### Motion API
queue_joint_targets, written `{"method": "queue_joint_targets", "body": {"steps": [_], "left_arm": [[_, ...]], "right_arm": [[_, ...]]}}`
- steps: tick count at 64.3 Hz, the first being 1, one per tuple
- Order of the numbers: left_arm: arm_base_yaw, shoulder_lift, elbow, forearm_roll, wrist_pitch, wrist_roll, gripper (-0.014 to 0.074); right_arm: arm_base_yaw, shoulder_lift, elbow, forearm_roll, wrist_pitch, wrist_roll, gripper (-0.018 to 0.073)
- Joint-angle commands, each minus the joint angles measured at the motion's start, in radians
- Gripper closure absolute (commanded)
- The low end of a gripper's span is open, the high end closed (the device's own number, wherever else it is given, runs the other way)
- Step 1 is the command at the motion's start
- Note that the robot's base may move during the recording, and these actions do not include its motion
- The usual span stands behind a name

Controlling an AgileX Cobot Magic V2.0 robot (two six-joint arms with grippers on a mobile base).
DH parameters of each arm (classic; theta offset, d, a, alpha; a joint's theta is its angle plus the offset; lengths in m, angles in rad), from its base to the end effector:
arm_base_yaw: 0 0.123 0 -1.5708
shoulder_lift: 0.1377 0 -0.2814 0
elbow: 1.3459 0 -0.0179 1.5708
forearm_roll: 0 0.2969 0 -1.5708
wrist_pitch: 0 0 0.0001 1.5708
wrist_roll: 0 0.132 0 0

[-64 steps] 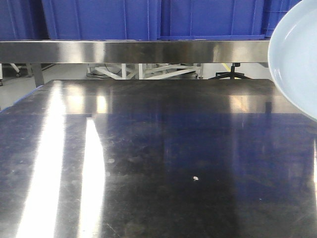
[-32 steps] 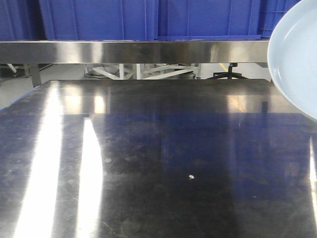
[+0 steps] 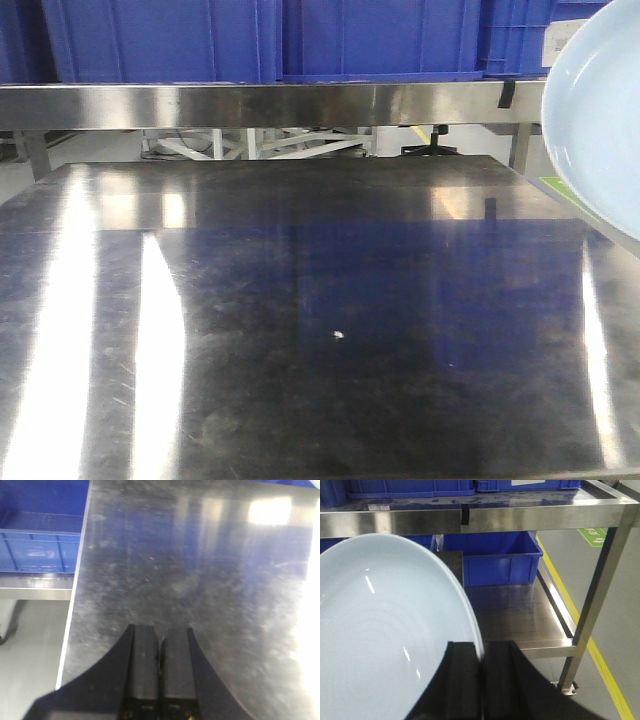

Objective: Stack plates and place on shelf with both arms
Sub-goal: 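Hold the plate stack raised beside the robot in the right gripper, then turn the base away from the table while holding the plates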

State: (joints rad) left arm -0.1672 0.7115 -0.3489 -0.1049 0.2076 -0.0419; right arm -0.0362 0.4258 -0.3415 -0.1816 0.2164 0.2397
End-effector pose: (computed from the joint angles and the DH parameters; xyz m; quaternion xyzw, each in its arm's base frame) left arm 0.2180 -0.0397 0.2095 0.0153 0.8552 -0.0895 0.5102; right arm 0.1876 -0.0119 0.2645 0.0504 0.7757 -0.0069 0.6291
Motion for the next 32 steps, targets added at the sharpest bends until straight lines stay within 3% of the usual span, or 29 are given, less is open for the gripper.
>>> {"method": "queue_joint_targets", "body": {"steps": [1,32], "left_arm": [[-0.007,-0.006,-0.028,-0.008,-0.074,-0.007,0.0514],[-0.007,-0.006,-0.028,-0.008,-0.074,-0.007,0.0514]], "right_arm": [[-0.007,0.0,-0.031,-0.005,-0.11,-0.002,0.0503],[-0.007,0.0,-0.031,-0.005,-0.11,-0.002,0.0503]]}}
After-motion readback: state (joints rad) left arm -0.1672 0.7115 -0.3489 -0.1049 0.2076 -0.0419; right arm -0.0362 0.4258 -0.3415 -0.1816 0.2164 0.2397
